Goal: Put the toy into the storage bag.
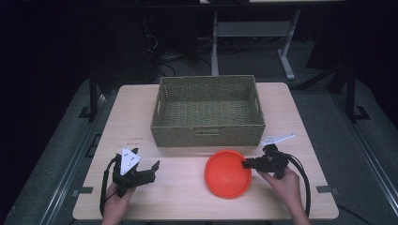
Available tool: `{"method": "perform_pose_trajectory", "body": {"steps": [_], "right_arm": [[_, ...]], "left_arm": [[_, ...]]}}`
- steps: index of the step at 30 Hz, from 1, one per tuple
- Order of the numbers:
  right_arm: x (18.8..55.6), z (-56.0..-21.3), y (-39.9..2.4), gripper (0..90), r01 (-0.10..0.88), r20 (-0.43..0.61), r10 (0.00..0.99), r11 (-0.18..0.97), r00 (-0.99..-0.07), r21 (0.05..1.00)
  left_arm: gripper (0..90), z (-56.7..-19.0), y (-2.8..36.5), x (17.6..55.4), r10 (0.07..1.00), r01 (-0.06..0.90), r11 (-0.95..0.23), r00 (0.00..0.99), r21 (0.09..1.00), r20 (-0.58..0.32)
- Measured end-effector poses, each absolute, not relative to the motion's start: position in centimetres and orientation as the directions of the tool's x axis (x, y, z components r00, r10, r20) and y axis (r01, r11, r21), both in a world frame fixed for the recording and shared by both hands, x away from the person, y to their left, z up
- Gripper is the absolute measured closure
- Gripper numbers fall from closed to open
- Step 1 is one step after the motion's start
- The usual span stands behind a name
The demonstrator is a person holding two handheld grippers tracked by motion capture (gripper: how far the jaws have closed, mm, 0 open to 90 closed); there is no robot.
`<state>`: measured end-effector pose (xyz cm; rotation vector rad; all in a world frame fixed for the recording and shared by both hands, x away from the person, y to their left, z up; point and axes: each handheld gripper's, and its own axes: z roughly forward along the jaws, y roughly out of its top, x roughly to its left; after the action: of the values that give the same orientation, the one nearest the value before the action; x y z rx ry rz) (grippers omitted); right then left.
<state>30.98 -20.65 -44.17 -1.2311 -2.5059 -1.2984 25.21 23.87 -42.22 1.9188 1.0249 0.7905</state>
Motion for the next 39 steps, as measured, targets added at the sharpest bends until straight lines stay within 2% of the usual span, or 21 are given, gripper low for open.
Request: {"method": "perform_pose_trajectory", "body": {"steps": [13, 21, 39], "right_arm": [[30.4, -42.3, -20.3, 81.8, 0.668, 0.394, 0.603, 0.336, -0.694, 0.663], [29.8, -38.8, -18.8, 82.0, 0.626, 0.317, 0.601, 0.417, -0.734, 0.659], [31.3, -33.4, -18.2, 82.0, 0.584, 0.253, 0.590, 0.478, -0.767, 0.656]], "left_arm": [[12.8, -42.1, 24.0, 25.2, 0.871, 0.358, -0.344, 0.468, 0.868, 0.152], [12.8, -42.1, 24.1, 25.1, 0.872, 0.361, -0.339, 0.468, 0.869, 0.146], [12.8, -42.1, 24.5, 25.2, 0.878, 0.357, -0.332, 0.454, 0.873, 0.148]]}}
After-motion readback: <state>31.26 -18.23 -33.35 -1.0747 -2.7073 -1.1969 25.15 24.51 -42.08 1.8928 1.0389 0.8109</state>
